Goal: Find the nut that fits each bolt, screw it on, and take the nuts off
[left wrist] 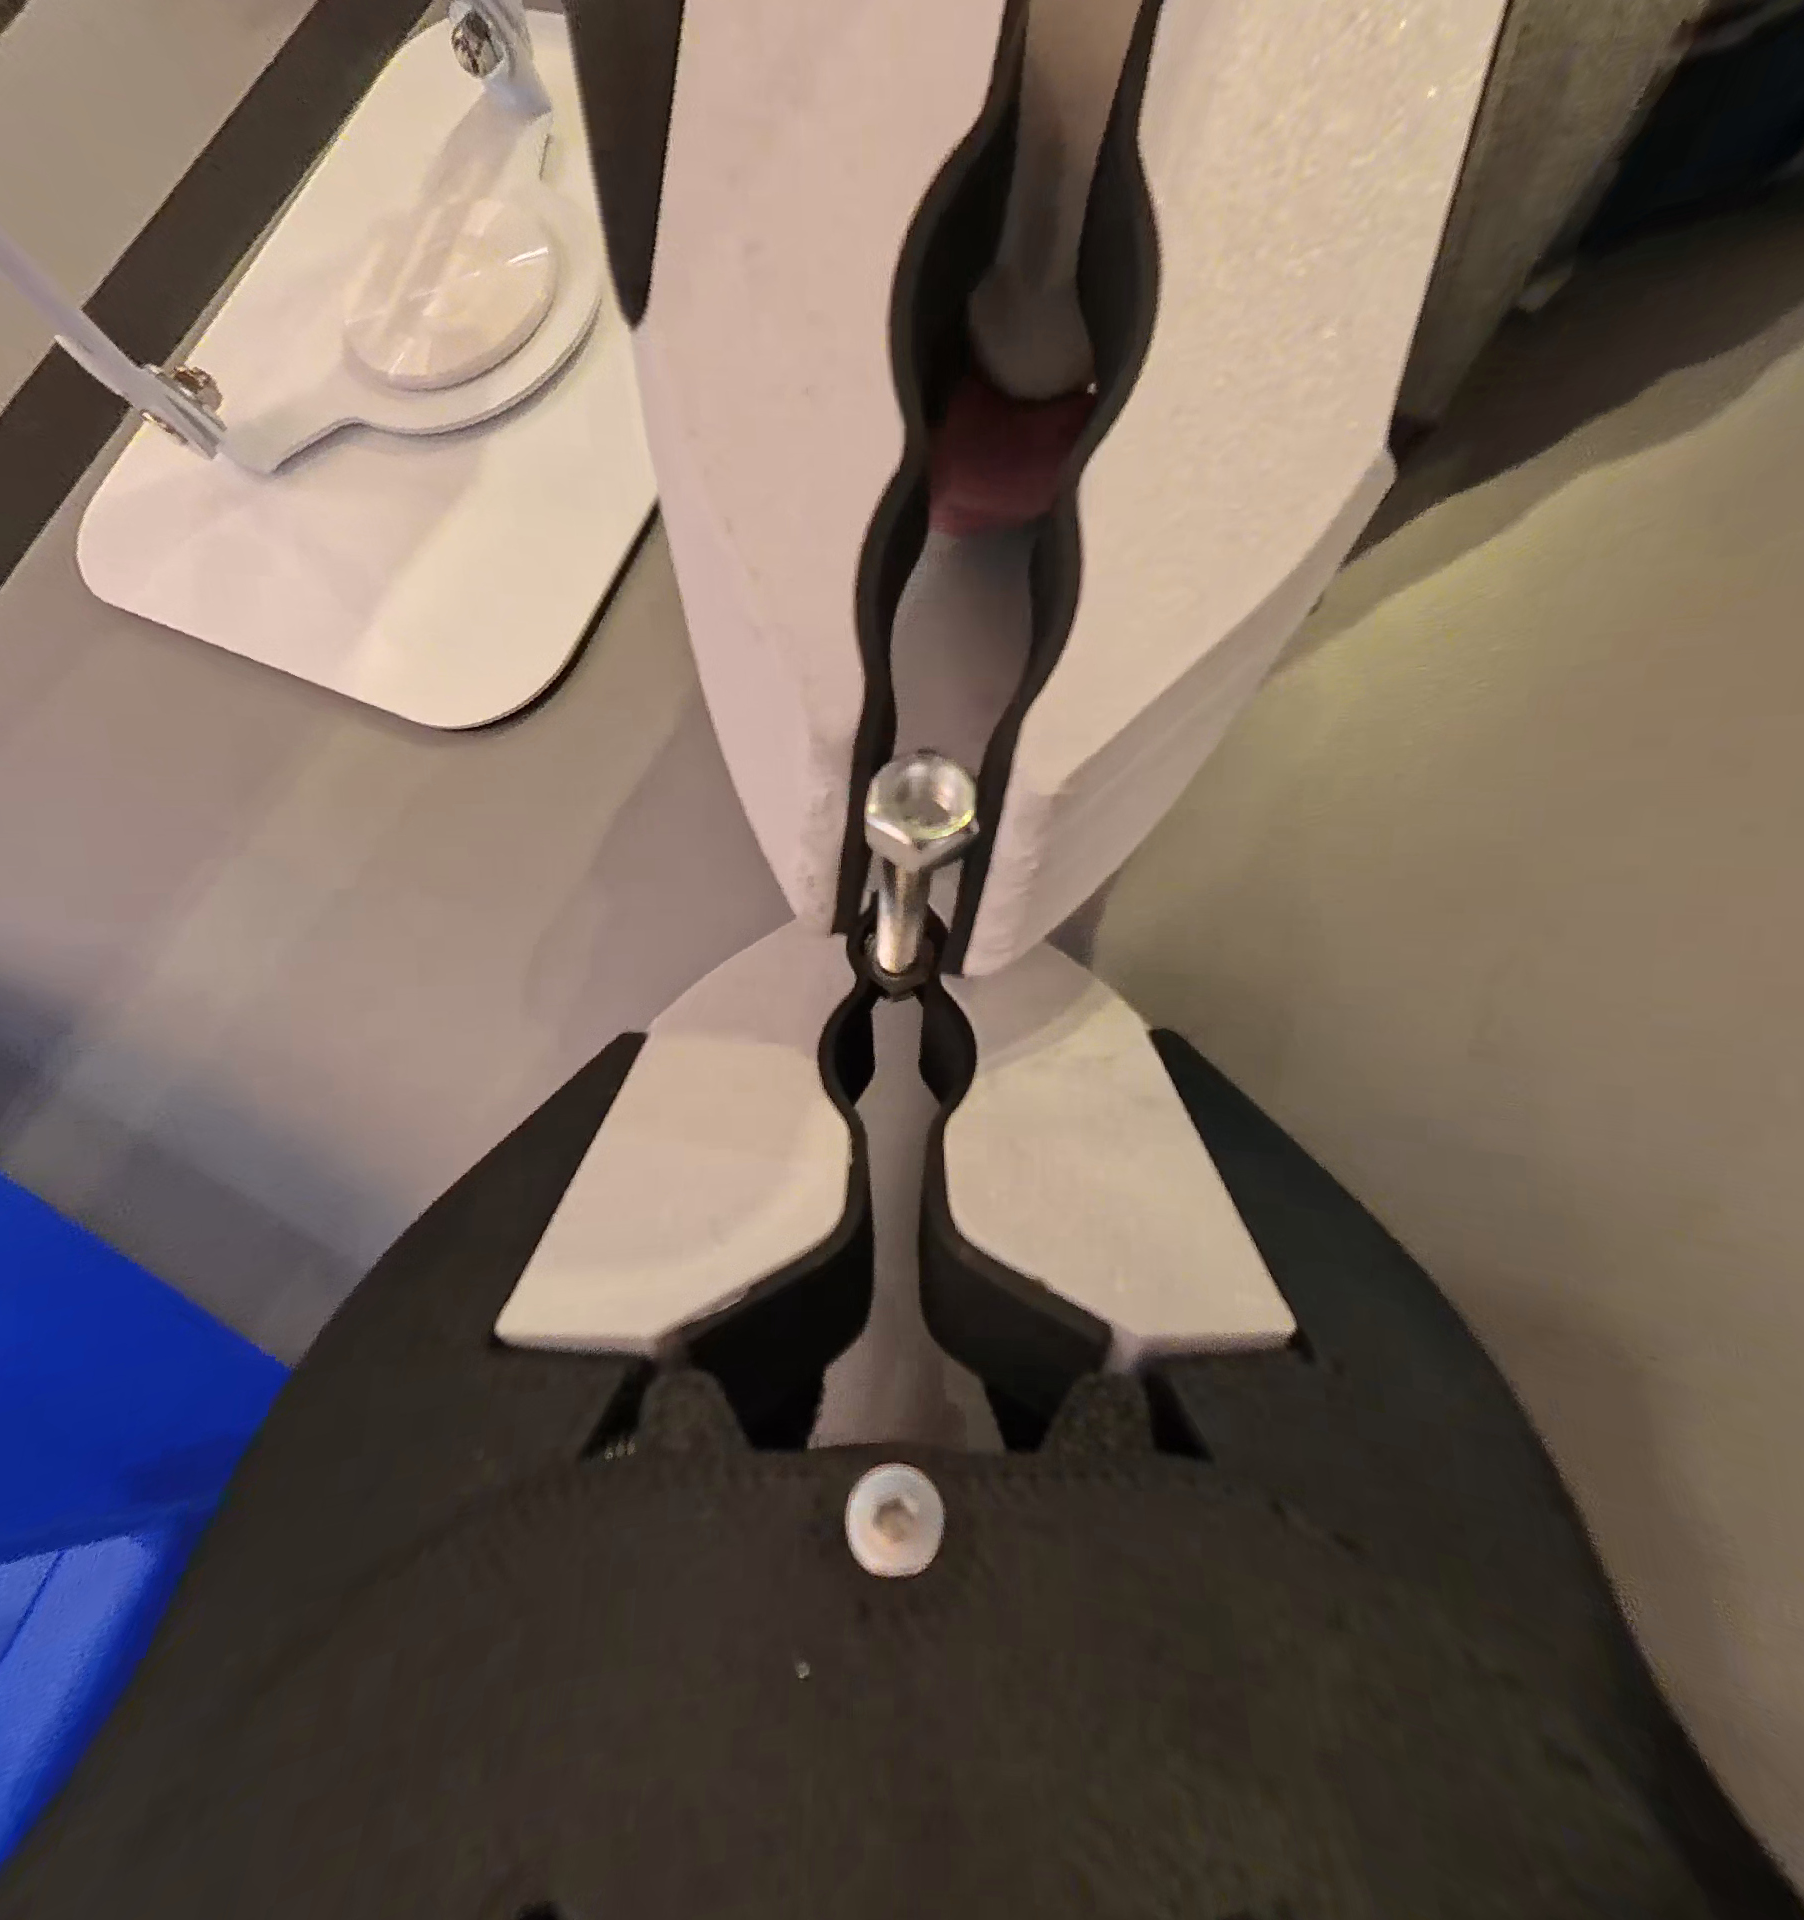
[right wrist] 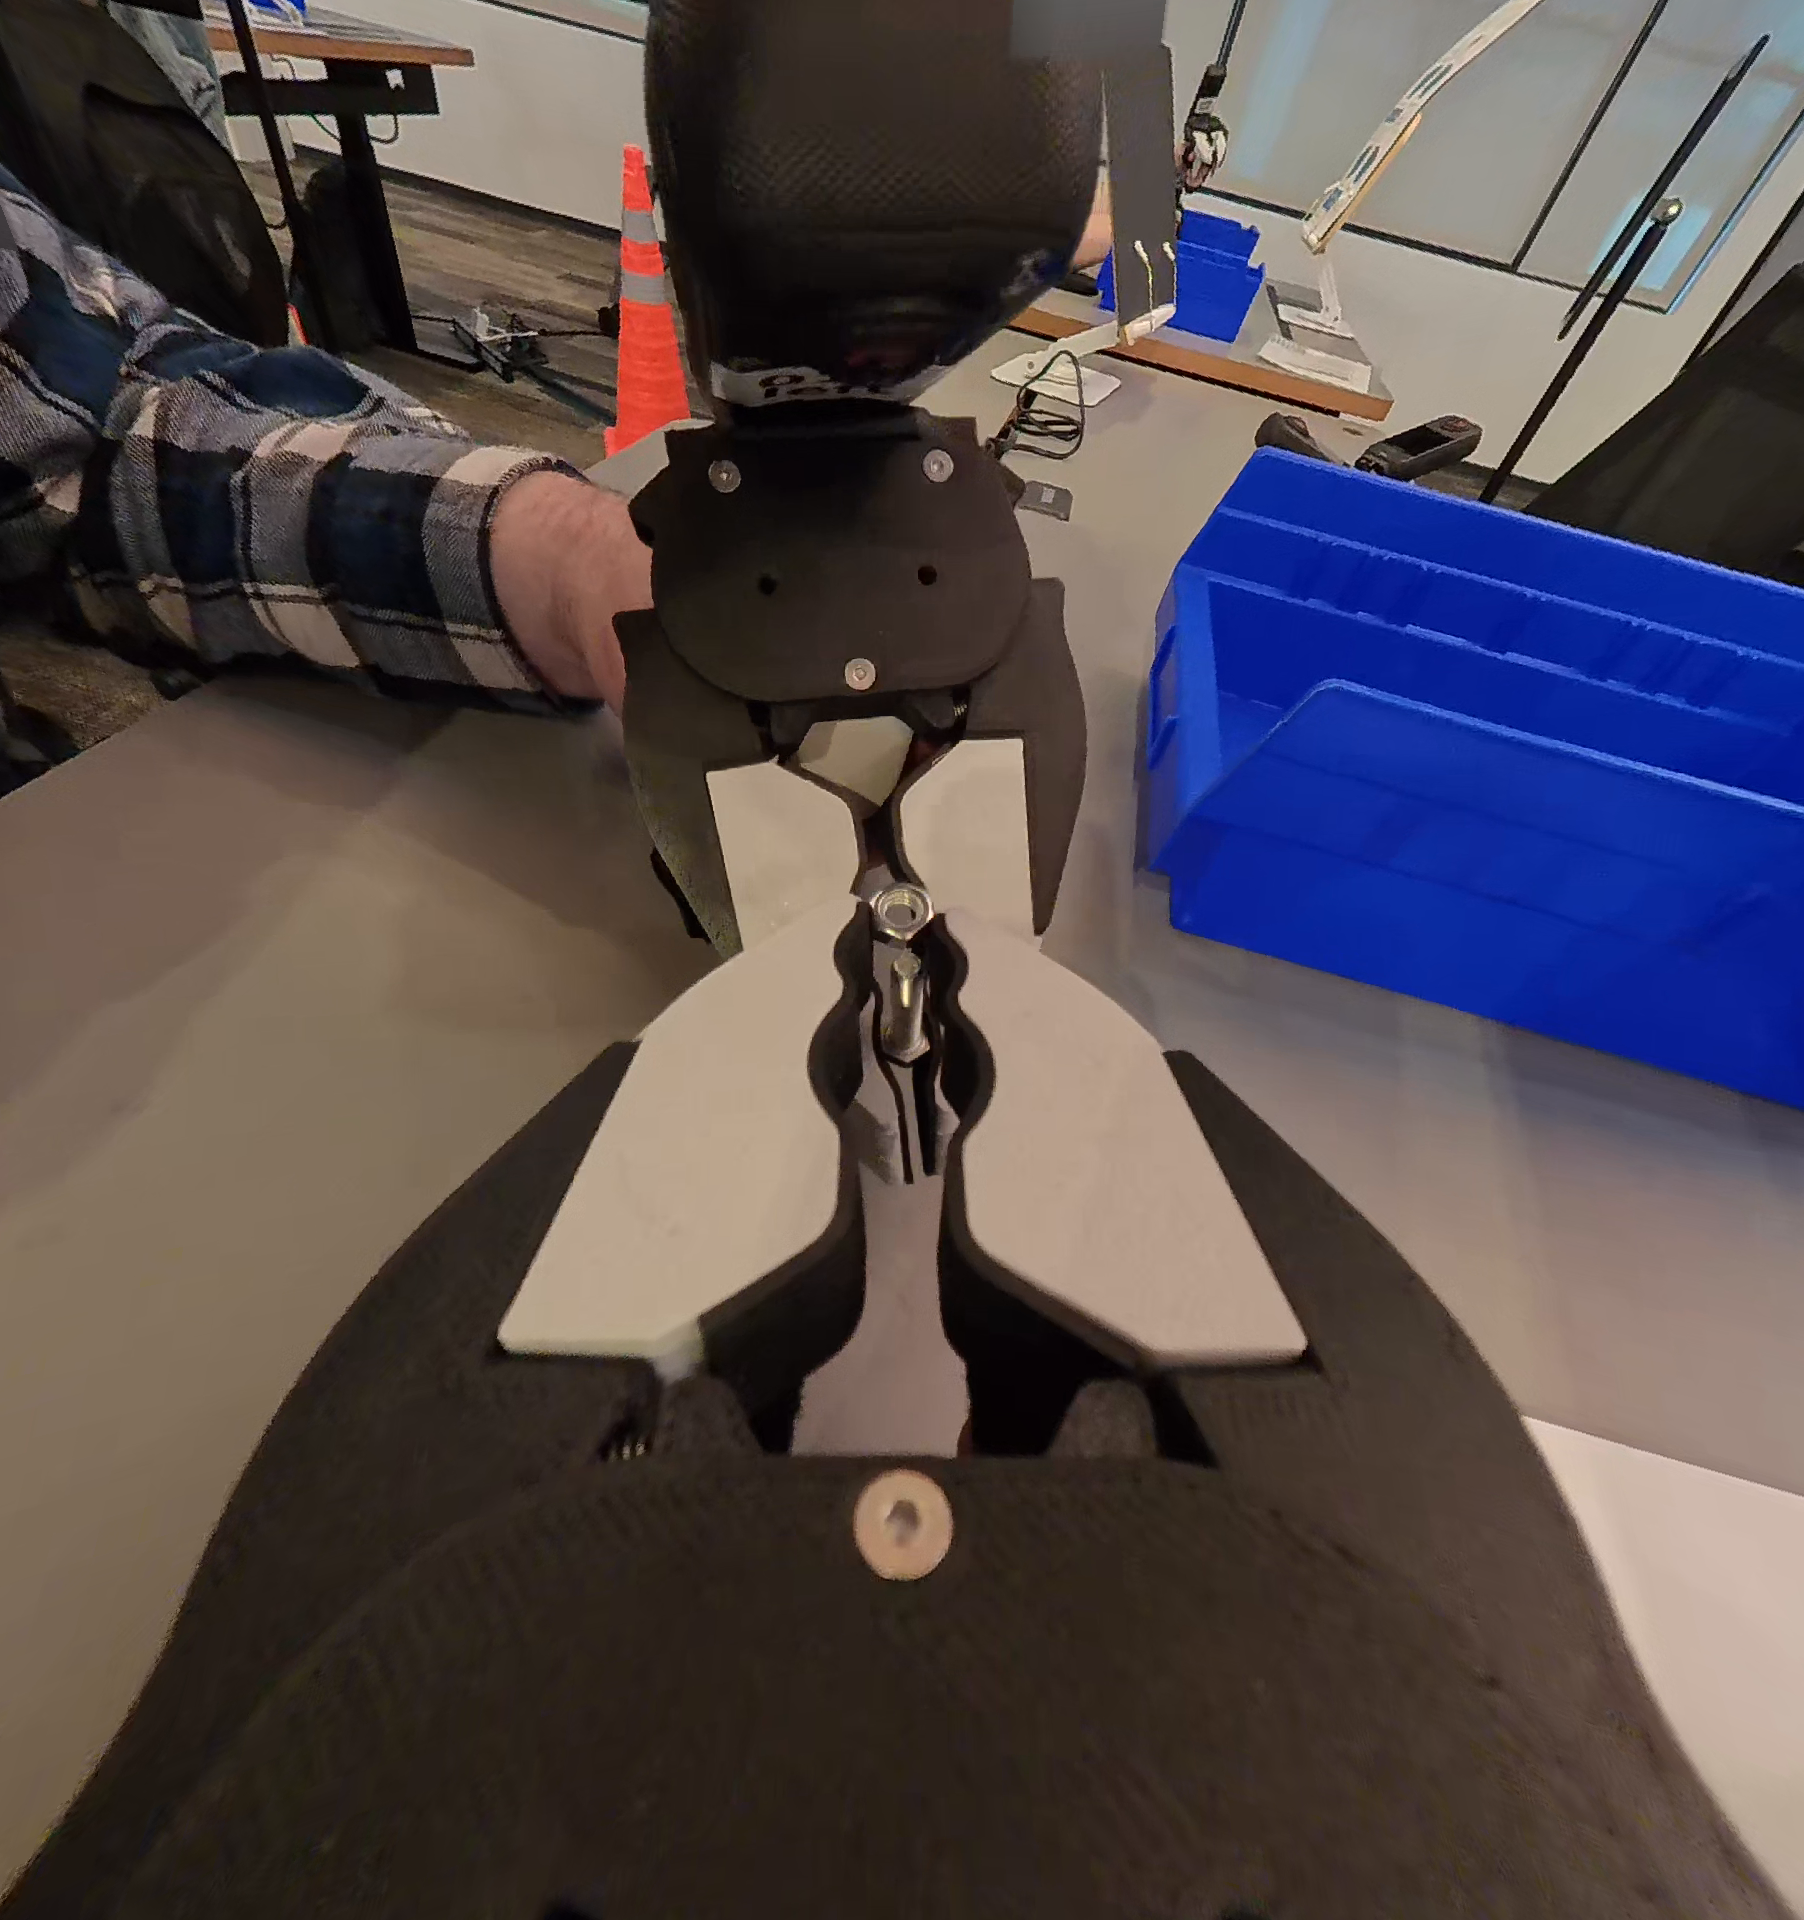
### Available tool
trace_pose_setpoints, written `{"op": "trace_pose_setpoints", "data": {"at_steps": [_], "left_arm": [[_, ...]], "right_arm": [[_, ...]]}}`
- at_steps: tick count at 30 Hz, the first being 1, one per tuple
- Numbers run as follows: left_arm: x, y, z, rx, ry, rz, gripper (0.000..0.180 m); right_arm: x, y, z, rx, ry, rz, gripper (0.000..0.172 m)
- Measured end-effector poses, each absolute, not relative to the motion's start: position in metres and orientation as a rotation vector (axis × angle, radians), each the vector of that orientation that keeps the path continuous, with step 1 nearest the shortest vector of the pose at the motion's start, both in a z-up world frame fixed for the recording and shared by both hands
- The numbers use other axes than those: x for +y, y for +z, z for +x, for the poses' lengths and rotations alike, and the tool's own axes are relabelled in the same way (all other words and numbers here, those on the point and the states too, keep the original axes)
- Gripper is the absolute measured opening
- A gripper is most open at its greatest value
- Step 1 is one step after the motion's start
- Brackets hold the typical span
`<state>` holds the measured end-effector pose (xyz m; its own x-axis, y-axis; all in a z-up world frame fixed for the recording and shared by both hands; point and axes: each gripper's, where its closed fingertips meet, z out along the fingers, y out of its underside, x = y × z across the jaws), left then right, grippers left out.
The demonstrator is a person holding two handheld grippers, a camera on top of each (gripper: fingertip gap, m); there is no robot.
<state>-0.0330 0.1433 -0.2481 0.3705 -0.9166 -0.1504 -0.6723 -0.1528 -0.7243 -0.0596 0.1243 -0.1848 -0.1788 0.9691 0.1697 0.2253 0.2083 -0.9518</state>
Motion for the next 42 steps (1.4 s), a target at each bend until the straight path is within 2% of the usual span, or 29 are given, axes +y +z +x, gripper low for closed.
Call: {"op": "trace_pose_setpoints", "data": {"at_steps": [42], "left_arm": [[0.1471, -0.2465, -0.0341, 1.386, -0.33, -1.877, 0.003]], "right_arm": [[0.1241, -0.1944, -0.0581, -1.632, 1.046, -1.173, 0.01]]}}
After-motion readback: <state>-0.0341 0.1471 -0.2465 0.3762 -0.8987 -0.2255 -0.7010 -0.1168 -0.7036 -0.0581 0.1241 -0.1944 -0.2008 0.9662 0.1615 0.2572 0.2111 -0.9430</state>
